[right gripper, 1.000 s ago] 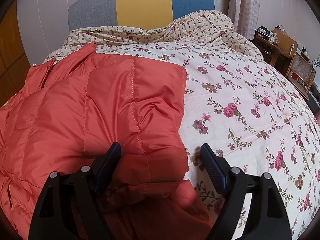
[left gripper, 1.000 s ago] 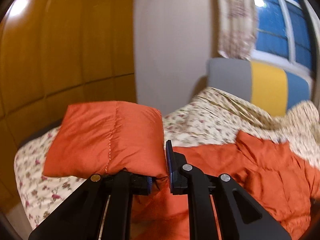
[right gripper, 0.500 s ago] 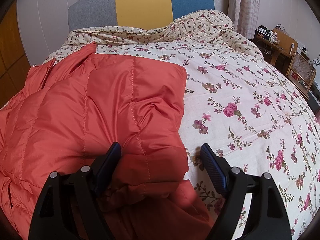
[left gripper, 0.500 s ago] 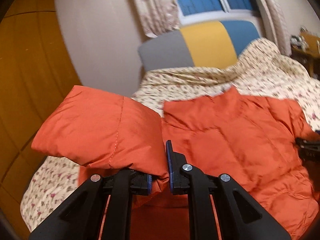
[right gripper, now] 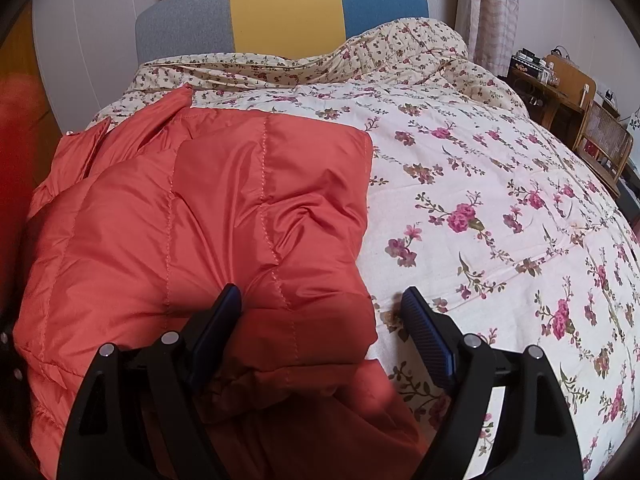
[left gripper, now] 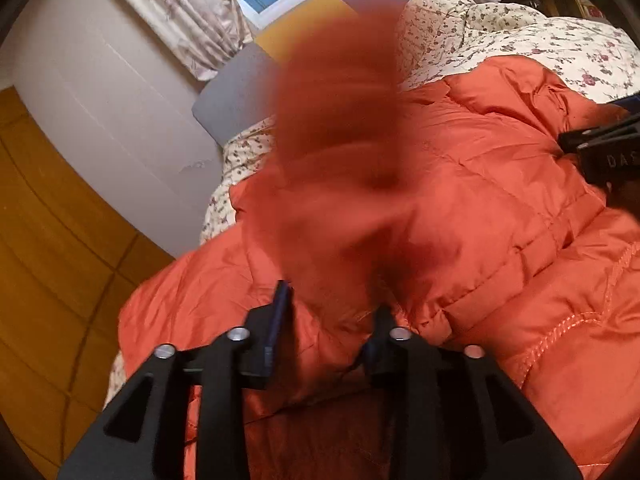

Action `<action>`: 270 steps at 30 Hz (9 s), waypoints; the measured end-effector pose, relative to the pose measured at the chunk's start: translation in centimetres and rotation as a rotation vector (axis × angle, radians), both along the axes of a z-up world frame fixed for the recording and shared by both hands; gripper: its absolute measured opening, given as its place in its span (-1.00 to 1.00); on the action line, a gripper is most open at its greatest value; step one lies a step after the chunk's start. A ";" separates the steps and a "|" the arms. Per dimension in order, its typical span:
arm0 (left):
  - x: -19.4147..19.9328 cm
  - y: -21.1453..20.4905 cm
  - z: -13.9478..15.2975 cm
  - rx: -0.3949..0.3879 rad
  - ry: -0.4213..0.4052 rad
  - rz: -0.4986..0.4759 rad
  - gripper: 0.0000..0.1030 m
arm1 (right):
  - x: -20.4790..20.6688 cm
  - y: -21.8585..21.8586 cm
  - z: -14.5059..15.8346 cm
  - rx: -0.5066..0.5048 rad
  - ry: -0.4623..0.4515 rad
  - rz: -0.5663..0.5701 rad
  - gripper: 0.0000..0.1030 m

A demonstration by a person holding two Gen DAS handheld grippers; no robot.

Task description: Fold large clothes

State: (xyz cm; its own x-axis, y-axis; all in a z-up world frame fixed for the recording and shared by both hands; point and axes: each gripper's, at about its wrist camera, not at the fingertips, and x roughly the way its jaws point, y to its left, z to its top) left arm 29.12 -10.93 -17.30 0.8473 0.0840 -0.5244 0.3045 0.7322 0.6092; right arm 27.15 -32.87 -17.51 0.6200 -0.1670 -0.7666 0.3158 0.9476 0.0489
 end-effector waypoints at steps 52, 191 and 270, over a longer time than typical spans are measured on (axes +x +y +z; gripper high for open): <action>7.0 24.8 -0.4 -0.800 0.229 0.467 0.94 | 6.0 15.1 0.7 -0.030 -0.076 0.397 0.77; -11.3 28.8 11.7 -1.095 0.210 0.150 -0.78 | -14.9 -5.6 11.4 0.709 -0.281 0.269 -0.81; -10.8 29.5 0.3 -1.142 0.511 0.178 -0.21 | -13.6 -7.3 0.4 0.785 -0.051 0.340 -0.13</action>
